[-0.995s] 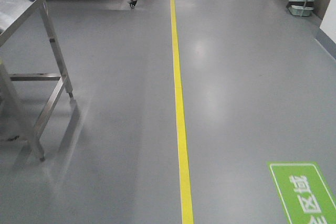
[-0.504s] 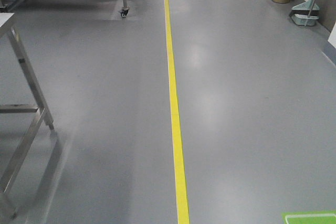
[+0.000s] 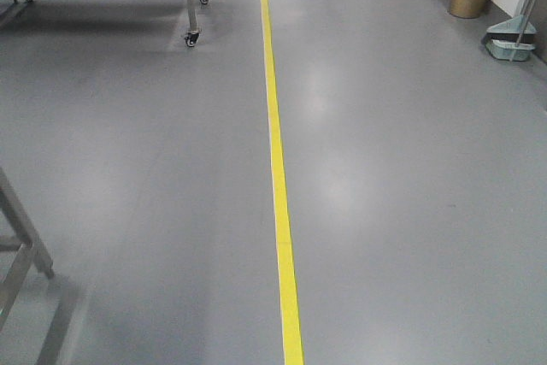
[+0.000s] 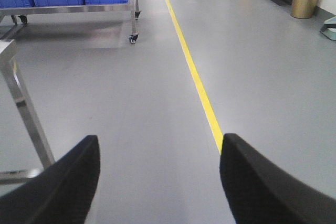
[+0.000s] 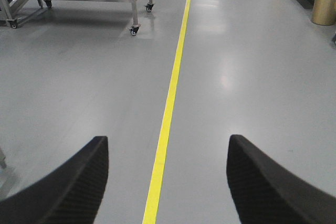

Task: Move and align brake pads A on conveyor
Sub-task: 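Drive along the yellow floor line toward the steel table, then turn the base toward the steel table with the two pads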

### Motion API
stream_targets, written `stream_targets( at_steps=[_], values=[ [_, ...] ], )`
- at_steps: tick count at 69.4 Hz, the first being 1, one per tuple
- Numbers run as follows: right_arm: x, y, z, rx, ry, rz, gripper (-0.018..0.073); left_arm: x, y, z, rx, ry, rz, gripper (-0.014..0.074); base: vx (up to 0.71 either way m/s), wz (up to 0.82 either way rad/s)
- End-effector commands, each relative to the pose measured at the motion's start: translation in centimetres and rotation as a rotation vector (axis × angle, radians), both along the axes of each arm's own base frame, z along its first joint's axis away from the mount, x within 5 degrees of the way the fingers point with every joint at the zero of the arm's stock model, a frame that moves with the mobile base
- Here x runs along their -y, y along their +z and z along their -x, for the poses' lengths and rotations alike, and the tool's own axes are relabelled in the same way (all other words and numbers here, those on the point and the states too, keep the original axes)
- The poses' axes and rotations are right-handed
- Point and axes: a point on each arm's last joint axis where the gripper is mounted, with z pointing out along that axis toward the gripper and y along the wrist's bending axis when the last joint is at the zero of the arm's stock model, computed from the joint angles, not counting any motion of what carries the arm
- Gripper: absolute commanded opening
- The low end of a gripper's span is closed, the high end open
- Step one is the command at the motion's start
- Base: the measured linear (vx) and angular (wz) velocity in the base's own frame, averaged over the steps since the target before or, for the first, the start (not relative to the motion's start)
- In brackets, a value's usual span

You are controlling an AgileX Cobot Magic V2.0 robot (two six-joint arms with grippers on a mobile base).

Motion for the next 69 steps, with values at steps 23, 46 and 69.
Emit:
stream_targets(
  at_steps=[23,46,69],
  values=[
    [-0.04,1.43,-0.26,0.084,0.003,0.002,0.0468,0.04,1.5,-0.09,0.095,-0.002,0.016,0.0464,0.62,0.04],
    [-0.04,1.43,-0.26,0.083,0.002,0.002,0.0468,0.04,1.5,-0.09,0.095,-0.002,0.016,0.0464,0.59,0.04],
    [-0.04,1.43,-0.26,0.083,0.002,0.002,0.0468,0.04,1.5,-0.09,0.095,-0.002,0.016,0.0464,0.54,0.18]
  ],
)
